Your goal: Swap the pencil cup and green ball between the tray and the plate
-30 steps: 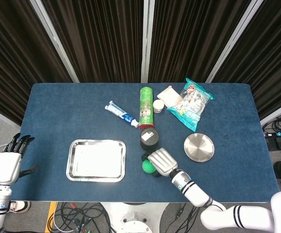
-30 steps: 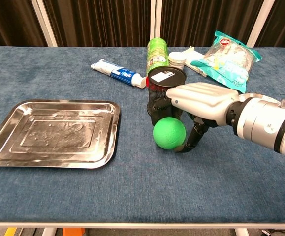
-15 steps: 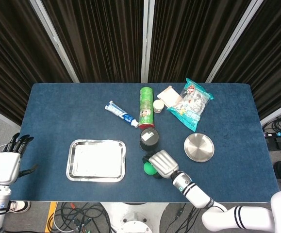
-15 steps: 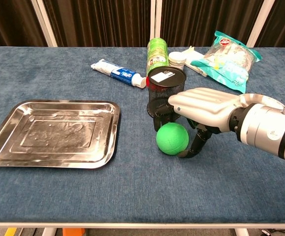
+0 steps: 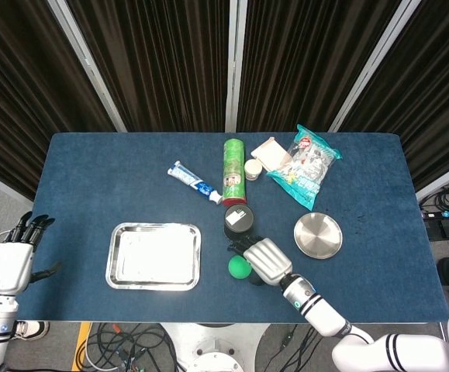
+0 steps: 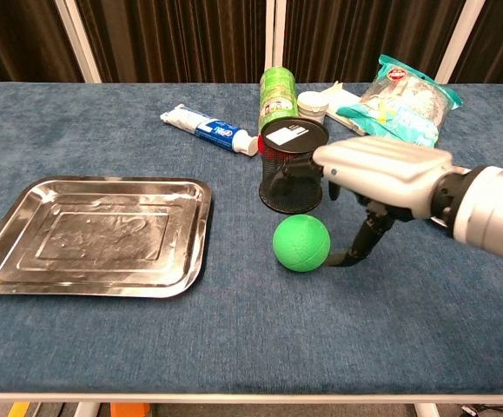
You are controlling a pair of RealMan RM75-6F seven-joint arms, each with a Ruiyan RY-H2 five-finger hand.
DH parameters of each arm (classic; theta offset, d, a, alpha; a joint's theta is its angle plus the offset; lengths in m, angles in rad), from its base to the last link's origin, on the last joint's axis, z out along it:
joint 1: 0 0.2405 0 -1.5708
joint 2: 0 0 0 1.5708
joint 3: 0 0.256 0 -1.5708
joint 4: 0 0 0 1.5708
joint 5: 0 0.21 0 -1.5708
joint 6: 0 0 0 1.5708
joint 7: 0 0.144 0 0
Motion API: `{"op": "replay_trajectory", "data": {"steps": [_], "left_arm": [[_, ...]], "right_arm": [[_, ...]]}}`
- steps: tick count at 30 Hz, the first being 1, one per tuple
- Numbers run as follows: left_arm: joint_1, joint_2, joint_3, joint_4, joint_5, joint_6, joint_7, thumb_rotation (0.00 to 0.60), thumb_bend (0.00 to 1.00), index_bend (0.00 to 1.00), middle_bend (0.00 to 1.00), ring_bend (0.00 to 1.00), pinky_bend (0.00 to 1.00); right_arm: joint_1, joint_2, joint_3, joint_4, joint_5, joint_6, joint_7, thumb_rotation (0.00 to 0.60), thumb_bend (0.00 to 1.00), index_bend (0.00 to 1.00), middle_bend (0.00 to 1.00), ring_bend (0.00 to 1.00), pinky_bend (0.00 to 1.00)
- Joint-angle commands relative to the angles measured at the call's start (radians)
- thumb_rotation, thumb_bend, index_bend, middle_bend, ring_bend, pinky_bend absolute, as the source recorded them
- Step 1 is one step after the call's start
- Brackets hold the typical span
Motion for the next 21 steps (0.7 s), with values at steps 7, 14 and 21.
{"op": "replay_trajectory", "data": {"steps": [7, 14, 21], "left_arm": [[0.0, 0.005, -0.003, -0.006, 0.003, 0.002, -0.014, 0.6, 0.09, 0.17, 0.13, 0.05, 0.26], [-0.003, 0.005, -0.002, -0.01, 0.002, -0.008, 0.0, 0.6, 0.09, 0.17, 0.13, 0.05, 0.26], [-0.006, 0.003, -0.003, -0.006, -0.008, -0.022, -0.001, 0.6, 0.09, 0.17, 0.13, 0.05, 0.26]], "right_arm": [[-0.099, 0.234, 0.017, -0.204, -0.121, 0.196, 0.051, 0.6, 0.06, 0.22, 0.24, 0.15, 0.36], [0.042, 0.231, 0.136, -0.129, 0.108, -0.013, 0.025, 0.6, 0.02, 0.0, 0.0, 0.0, 0.1], [0.192, 0.156, 0.188, -0.005, 0.282, -0.174, -0.018, 0.6, 0.02, 0.0, 0.0, 0.0, 0.09]]}}
